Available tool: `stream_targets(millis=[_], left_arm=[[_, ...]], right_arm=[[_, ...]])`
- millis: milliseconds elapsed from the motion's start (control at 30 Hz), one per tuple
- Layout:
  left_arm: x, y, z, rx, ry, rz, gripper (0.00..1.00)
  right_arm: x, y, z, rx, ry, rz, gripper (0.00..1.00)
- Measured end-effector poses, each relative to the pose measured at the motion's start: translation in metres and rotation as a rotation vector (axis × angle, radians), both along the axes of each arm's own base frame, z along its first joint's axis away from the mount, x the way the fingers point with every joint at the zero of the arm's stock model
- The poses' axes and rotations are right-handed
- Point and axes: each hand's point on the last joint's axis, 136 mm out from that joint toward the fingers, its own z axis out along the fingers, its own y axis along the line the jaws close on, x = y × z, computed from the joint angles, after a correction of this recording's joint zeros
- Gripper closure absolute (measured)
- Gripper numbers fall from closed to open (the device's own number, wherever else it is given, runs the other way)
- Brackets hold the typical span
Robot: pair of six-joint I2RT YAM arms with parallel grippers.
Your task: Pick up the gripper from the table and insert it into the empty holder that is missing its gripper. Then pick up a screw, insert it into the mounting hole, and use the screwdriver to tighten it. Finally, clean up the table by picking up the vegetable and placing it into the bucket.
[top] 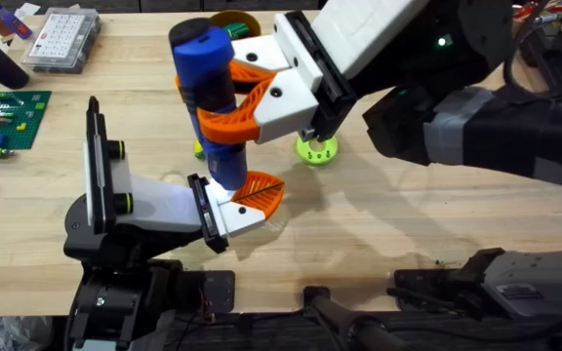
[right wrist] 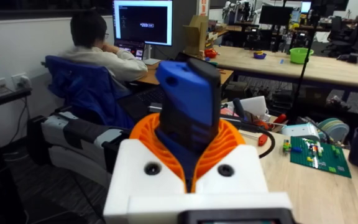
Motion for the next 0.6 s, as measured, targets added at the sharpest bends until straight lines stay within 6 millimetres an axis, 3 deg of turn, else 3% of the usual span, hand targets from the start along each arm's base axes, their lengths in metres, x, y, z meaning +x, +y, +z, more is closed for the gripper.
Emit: stream_targets(millis=[433, 600], left_arm=[[-0.001, -0.001, 0.000, -0.005, 0.014, -0.009, 0.985], [-0.001, -0.001, 0.000, -0.004, 0.013, -0.009, 0.985]], right_arm=[[0.001, 0.000, 0.001, -0.024, 0.060, 0.009, 0.969], [-0.002, 0.000, 0.011, -0.041, 0.070, 0.045, 0.970]])
